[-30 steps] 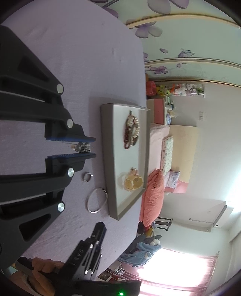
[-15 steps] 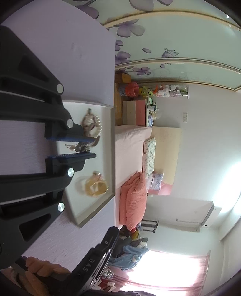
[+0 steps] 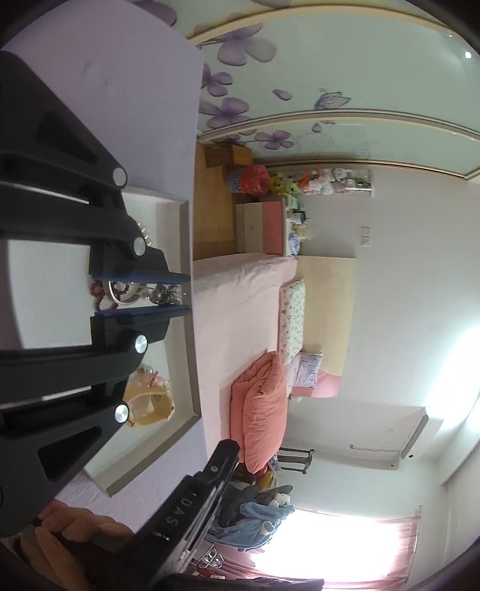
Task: Organize jewelry
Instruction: 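Carry the pearl earring with the right tool while the left tool carries the cluster earrings to the tray, then open the right tool to drop the earring while the left tool releases the cluster earrings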
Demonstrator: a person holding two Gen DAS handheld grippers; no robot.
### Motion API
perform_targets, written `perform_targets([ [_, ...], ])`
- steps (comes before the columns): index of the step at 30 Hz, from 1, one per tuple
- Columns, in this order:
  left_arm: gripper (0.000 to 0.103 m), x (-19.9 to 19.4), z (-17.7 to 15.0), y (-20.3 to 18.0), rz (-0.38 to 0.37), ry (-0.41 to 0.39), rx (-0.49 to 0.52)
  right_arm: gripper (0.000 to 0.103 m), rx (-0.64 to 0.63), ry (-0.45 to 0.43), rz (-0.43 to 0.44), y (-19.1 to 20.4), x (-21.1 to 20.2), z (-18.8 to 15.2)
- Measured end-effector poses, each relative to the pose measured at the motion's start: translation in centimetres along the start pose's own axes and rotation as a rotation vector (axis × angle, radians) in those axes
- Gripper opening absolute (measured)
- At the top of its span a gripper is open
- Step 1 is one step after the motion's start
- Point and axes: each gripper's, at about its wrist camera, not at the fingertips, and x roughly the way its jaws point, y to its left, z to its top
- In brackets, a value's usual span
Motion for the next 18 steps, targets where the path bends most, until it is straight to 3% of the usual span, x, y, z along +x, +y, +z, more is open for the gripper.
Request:
perform_targets([
  [9,0.012,3.5,-1.4,1.1,0.011,0.075,-0.027,0.014,0.028,0.122,-0.007,-0.5,3.5,-1.7],
  [18,0.013,4.5,-2.4,1.1,0.003,0.110,-0.041,0.015,0.027,0.172,0.016,-0.1,4.4,-1.9],
])
